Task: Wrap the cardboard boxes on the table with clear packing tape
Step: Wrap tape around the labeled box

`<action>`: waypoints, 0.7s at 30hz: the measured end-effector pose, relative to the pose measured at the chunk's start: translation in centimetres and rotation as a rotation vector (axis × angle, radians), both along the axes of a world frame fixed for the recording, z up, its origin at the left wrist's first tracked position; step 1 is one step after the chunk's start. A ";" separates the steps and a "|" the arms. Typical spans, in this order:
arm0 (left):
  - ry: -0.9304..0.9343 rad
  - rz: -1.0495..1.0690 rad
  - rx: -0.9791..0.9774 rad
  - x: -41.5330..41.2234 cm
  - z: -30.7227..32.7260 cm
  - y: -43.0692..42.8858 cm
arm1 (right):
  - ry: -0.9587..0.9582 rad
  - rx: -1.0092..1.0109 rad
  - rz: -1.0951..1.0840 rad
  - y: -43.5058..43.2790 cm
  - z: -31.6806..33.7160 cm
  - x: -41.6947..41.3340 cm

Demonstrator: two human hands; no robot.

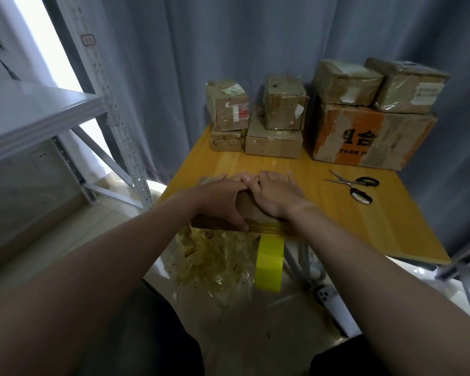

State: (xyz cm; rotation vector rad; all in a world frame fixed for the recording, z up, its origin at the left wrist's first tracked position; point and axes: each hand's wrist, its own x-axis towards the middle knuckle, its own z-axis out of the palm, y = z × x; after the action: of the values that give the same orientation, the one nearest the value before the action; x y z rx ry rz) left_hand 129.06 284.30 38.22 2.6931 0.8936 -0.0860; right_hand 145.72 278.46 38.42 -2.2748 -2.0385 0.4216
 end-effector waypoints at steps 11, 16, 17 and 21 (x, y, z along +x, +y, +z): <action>0.045 0.032 0.021 0.1 0.2 -0.3 | 0.063 0.080 0.205 -8.7 -1.2 0.4; 0.041 0.234 0.437 -0.8 0.4 -5.2 | 0.175 0.119 0.217 -7.9 -1.4 1.0; -0.035 0.282 0.564 -0.8 -0.1 -7.1 | 0.231 0.132 0.208 -7.8 -1.6 1.1; -0.592 0.542 0.264 -0.2 -2.9 -13.4 | 0.345 0.114 0.179 -7.4 -1.9 1.4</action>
State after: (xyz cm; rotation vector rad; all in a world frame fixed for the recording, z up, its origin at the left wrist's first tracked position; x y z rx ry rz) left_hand 128.86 270.86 35.32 2.3490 1.4388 0.9433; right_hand 147.08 271.11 36.56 -1.8127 -2.0318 0.6395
